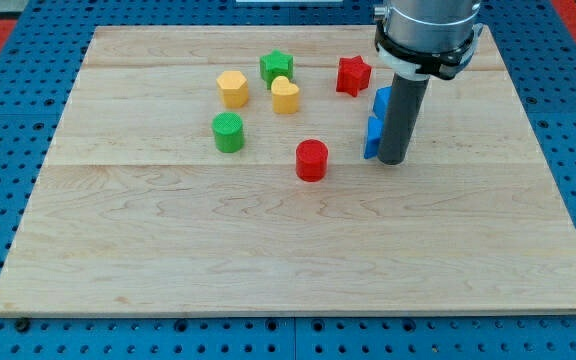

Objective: Drag the blue triangle into the red star

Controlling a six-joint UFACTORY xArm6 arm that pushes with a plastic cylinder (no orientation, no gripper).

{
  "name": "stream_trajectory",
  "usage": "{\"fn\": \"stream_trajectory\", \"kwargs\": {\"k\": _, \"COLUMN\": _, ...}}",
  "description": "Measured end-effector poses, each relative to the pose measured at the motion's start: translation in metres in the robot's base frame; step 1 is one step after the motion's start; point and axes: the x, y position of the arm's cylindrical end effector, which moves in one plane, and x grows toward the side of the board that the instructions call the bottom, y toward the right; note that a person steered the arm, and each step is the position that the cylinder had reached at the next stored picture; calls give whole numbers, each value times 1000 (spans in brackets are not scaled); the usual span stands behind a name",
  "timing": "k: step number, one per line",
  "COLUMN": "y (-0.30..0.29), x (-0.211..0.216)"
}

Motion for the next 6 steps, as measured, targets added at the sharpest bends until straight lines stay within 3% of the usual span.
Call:
{"fn": "stream_trajectory", "kwargs": {"k": 2, "y": -5, "x": 0}}
{"fn": "stream_trajectory", "kwargs": {"k": 5, "y": -39, "x": -85}}
{"fn": "stream_trajectory", "kwargs": {"k": 6, "y": -25, "x": -107}}
